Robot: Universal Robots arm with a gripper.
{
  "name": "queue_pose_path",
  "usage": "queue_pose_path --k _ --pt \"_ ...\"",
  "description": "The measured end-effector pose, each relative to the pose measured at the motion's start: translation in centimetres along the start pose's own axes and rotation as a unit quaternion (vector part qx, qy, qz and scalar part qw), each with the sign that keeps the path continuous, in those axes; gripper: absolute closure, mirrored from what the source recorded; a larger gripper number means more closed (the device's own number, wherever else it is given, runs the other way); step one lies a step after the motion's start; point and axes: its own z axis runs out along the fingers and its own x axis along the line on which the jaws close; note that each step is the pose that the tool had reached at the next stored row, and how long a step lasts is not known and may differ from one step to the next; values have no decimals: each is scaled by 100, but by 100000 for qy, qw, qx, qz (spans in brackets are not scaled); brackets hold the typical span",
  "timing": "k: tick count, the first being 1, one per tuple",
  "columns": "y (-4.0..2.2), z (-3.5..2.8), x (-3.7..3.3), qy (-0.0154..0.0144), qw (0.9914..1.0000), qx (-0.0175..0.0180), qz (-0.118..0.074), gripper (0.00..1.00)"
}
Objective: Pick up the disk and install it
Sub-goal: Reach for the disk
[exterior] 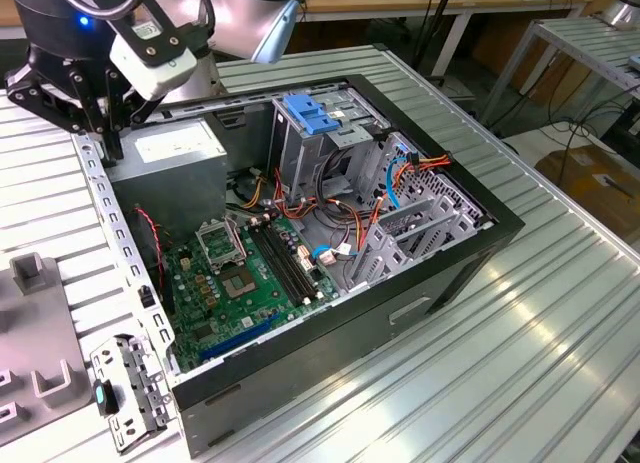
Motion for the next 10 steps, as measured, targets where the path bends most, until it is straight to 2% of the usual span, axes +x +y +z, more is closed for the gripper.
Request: queue_pose_path --k 1,2,4,10 --pt "1 0 19 -1 100000 3 -3 89" --pt "7 1 69 1 100000 -4 -7 89" --pt "22 1 107 -1 100000 -12 -5 89" --pt "29 1 116 3 100000 -21 -3 89"
